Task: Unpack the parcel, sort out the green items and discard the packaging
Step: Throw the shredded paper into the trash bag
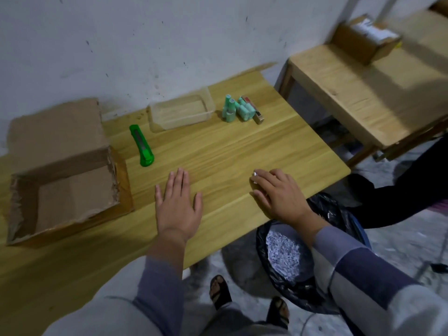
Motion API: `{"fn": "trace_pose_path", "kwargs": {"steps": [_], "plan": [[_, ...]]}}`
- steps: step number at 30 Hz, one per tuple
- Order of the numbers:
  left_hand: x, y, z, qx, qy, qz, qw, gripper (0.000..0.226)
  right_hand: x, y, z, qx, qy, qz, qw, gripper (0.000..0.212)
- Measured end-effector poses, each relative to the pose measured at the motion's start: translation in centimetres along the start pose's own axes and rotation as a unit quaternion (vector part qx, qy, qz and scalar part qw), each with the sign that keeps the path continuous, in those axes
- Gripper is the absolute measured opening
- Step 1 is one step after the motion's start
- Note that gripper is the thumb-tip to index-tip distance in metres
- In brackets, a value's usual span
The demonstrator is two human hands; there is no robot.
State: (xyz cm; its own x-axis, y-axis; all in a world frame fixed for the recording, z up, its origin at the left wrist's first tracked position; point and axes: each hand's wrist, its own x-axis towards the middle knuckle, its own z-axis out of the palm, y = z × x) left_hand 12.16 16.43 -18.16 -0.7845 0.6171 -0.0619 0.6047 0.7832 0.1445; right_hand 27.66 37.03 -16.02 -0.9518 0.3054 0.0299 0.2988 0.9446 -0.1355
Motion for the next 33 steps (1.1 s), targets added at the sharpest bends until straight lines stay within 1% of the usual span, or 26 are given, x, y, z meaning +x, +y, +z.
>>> {"fn": "trace_pose_path", "kwargs": {"steps": [2,4,6,8,9,11,14,15,18,20,22,25,27,28,29,32,33], "plan": [[0.0,0.0,0.1,-0.003,-0.001,-0.001,1.0,0.064,-0.3,-0.1,-0.8,0.01,-0.039,0.01,0.999,0.053],[0.0,0.1,0.1,-0.005,-0.002,-0.004,1.0,0.064,-0.4,-0.4,-1.8,0.004,-0.087,0.014,0.996,0.069],[0.1,0.2,0.1,0.0,-0.005,-0.006,1.0,0.064,-0.4,-0.7,-2.5,-0.019,-0.148,0.017,0.989,0.074],[0.2,0.3,0.0,0.002,-0.012,-0.011,1.0,0.065,-0.3,-1.0,-2.6,-0.049,-0.169,0.019,0.984,0.074],[0.3,0.5,-0.1,0.001,-0.02,-0.016,1.0,0.065,-0.3,-1.0,-2.6,-0.06,-0.161,0.019,0.985,0.072],[0.5,1.2,-0.4,-0.006,-0.035,-0.018,0.999,0.067,-0.6,-0.6,-2.1,-0.031,-0.12,0.024,0.992,0.067],[0.4,3.6,-0.8,-0.007,-0.037,0.042,0.998,0.066,-1.6,0.2,-1.0,0.04,0.007,-0.003,0.999,0.053],[0.4,4.7,-0.7,-0.009,-0.038,0.064,0.997,0.065,-1.9,0.5,-0.5,0.051,0.035,-0.009,0.998,0.048],[0.5,8.6,-0.1,-0.022,-0.057,0.105,0.993,0.063,-2.5,1.2,0.0,0.088,0.062,0.003,0.994,0.034],[0.4,10.6,0.5,-0.018,-0.072,0.123,0.99,0.062,-3.1,2.1,-0.3,0.086,0.08,0.047,0.992,0.033],[0.3,11.6,1.1,0.005,-0.075,0.13,0.989,0.062,-4.7,3.1,-1.1,0.091,0.111,0.112,0.983,0.027],[0.3,11.6,1.6,0.011,-0.062,0.126,0.99,0.061,-8.1,4.9,-1.9,0.104,0.174,0.193,0.96,0.023],[0.2,11.7,1.6,0.01,-0.052,0.125,0.991,0.061,-10.5,6.1,-1.8,0.11,0.184,0.236,0.948,0.021],[0.2,11.7,1.6,0.01,-0.049,0.124,0.991,0.061,-11.6,6.6,-1.3,0.109,0.174,0.255,0.945,0.021],[0.2,11.8,1.6,0.01,-0.047,0.123,0.991,0.061,-12.6,7.1,-0.8,0.117,0.143,0.279,0.942,0.021],[0.2,11.8,1.7,0.007,-0.044,0.121,0.992,0.061,-14.8,7.9,0.7,0.184,-0.021,0.337,0.923,0.032],[0.2,11.8,1.7,0.006,-0.043,0.119,0.992,0.061,-15.2,8.0,0.9,0.196,-0.054,0.344,0.917,0.034]]}}
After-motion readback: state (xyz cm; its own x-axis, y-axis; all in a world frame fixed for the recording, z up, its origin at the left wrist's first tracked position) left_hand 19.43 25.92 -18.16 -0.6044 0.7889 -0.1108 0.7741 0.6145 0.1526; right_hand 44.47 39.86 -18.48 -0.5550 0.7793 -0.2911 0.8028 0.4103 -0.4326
